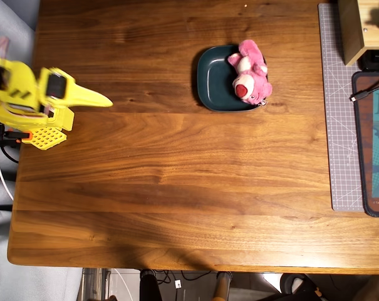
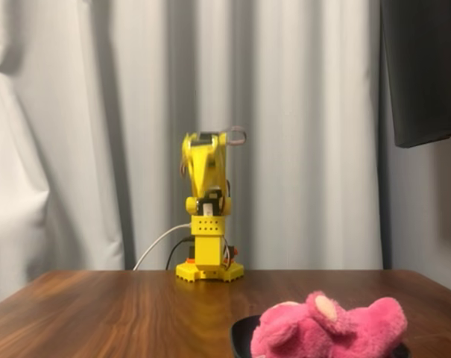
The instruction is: Grasp a strawberry bear and put it in the bin.
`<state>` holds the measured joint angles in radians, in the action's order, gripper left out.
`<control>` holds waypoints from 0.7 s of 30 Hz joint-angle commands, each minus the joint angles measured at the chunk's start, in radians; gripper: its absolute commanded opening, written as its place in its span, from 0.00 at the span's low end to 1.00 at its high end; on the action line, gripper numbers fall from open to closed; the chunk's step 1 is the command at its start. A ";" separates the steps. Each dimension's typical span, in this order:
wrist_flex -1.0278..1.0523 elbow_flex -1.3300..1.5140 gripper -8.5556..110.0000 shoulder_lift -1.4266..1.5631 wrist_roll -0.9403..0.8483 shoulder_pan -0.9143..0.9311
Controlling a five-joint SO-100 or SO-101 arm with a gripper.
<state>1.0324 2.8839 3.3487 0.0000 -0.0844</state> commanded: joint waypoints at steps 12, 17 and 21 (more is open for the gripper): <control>0.199 0.179 0.07 0.034 -0.009 0.029; 0.222 0.175 0.07 0.034 0.005 -0.003; 0.222 0.175 0.07 0.034 0.005 -0.003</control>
<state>1.2272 3.1002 3.3517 -0.0077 -0.0736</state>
